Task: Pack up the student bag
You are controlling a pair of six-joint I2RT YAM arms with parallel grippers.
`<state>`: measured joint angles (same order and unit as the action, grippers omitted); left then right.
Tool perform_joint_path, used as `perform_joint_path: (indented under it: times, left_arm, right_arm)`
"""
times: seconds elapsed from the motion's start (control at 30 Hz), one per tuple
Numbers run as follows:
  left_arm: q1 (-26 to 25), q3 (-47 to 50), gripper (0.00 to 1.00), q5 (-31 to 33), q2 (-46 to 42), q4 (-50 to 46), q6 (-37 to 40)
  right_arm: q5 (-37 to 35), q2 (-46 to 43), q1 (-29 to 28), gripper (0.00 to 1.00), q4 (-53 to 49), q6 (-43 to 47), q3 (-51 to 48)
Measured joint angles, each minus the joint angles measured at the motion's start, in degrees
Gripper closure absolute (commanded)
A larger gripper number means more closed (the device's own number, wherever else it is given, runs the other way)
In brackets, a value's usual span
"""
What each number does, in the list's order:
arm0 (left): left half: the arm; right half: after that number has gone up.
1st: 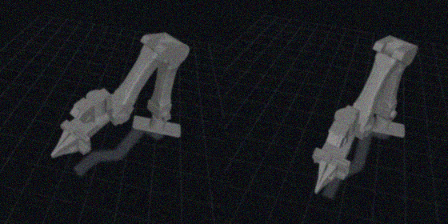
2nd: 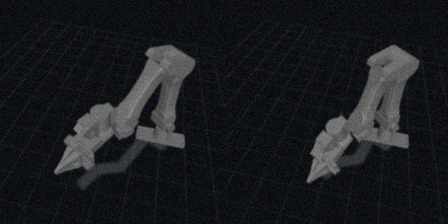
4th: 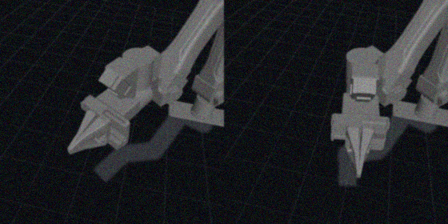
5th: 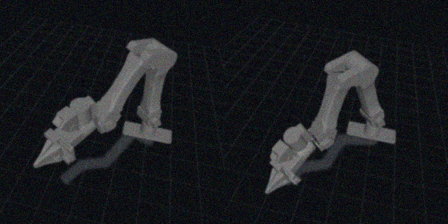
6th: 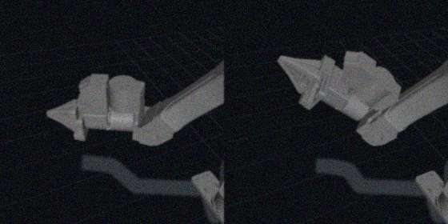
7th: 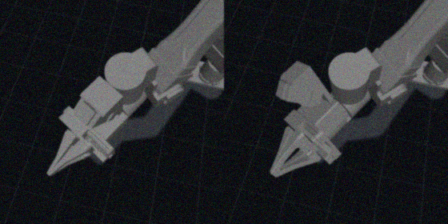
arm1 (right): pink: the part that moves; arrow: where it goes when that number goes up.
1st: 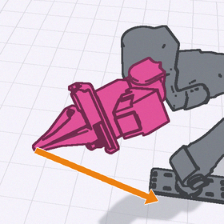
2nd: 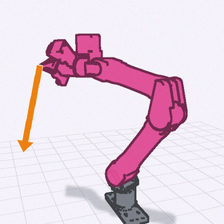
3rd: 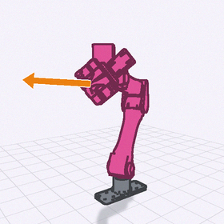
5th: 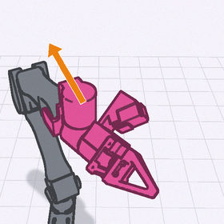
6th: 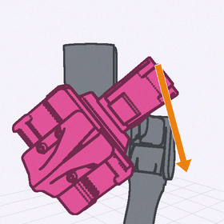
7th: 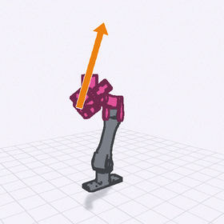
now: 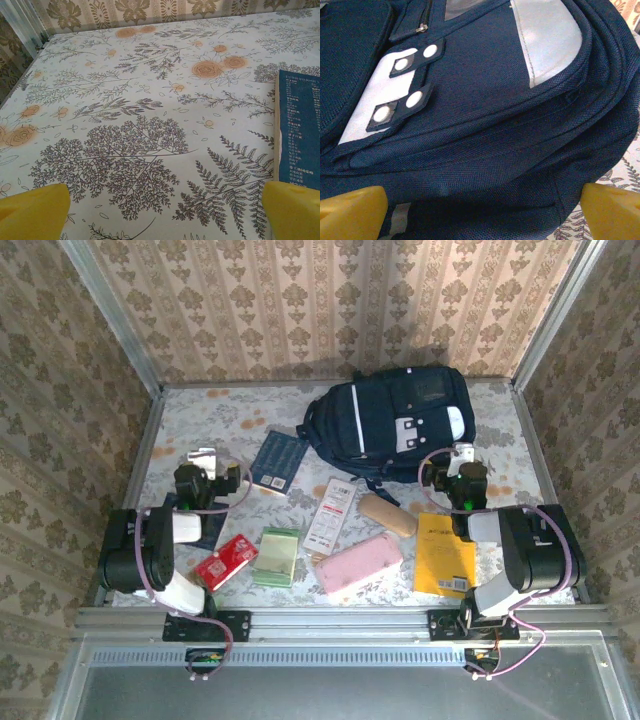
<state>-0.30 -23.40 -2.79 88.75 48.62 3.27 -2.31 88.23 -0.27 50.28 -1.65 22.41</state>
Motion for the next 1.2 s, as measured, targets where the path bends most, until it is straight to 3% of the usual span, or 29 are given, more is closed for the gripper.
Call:
perform_joint_path:
  times: [0.7,0.83,1.0,1.2]
  left_arm:
    - [-0.3,0.0,0.00,0.6,0.0,0.0,0.0]
    - [-1.4,-0.2,0.00,2.3,-5.2,-5.9,0.3]
    - [-8.2,-5.6,0.00,7.3,-19.5,-17.4,1.1]
    - [-22.6,-19.0,0.00,6.7,-29.5,-31.4,1.0]
  right_arm:
    - [0.0,0.0,0.0,0.00,-0.2,0.0,0.0]
    - [0.2,-3.9,-0.7,0.00,-9.9,0.9,3.2]
    - [-1.5,-15.8,-7.5,0.00,-16.8,0.6,7.8]
    - [-6.8,-25.0,-23.7,0.00,-23.6,-3.0,15.2]
